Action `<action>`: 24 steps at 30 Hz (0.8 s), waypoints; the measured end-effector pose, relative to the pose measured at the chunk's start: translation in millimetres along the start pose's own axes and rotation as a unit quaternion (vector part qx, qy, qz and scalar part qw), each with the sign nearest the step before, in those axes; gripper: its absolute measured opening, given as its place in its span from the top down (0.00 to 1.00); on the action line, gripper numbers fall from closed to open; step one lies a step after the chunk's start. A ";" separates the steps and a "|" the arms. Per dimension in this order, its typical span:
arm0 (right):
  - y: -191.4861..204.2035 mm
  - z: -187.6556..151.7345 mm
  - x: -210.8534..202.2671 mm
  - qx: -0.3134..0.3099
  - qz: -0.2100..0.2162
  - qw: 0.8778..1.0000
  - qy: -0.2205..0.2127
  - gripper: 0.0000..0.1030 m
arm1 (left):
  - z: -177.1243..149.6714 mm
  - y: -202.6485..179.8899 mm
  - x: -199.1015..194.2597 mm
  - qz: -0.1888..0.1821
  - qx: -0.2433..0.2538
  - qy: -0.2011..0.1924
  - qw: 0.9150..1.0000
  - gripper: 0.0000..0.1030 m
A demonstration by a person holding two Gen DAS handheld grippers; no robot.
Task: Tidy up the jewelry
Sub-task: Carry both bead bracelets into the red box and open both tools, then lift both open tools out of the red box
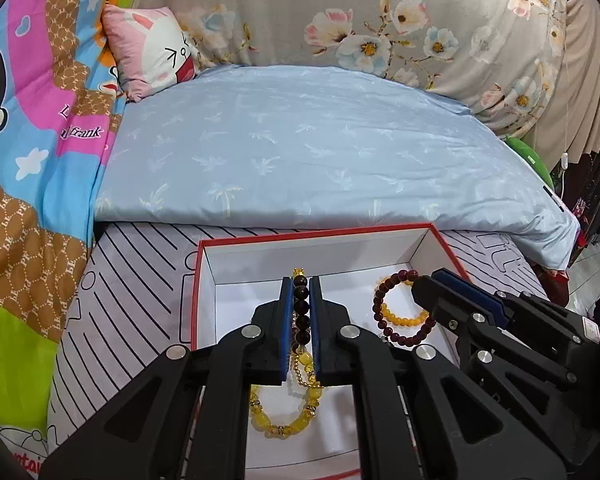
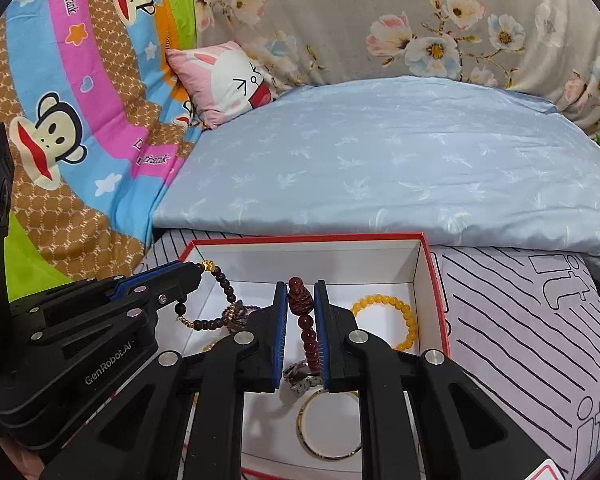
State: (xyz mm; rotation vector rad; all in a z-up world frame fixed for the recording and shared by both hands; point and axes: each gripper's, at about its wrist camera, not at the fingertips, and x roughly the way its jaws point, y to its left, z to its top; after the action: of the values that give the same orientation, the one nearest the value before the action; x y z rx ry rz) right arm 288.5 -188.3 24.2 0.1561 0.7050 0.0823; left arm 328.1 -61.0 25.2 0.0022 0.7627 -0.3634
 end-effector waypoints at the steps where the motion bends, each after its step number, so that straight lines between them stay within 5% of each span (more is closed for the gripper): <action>1: -0.2 -0.6 2.9 -0.002 -0.002 1.000 0.003 0.88 | 0.1 0.5 2.2 0.002 0.000 0.002 1.000 0.93; 7: -2.6 -0.7 9.0 -0.011 -0.019 1.000 0.008 0.80 | -0.5 0.9 11.2 0.024 -0.002 0.007 1.000 0.91; 10: -7.5 -0.1 2.5 -0.004 -0.029 1.000 -0.002 0.68 | -0.5 2.8 10.7 0.039 -0.005 0.007 0.999 0.74; 24: -2.0 -6.6 -44.7 -0.005 -0.018 1.000 -0.022 0.67 | -6.5 -11.6 -23.1 0.034 0.000 -0.007 0.999 0.72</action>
State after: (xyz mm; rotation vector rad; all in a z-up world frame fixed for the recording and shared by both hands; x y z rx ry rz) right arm 250.3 -195.3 47.4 0.1365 0.6624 0.0483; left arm 304.7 -63.6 37.6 0.0269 0.7475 -0.2980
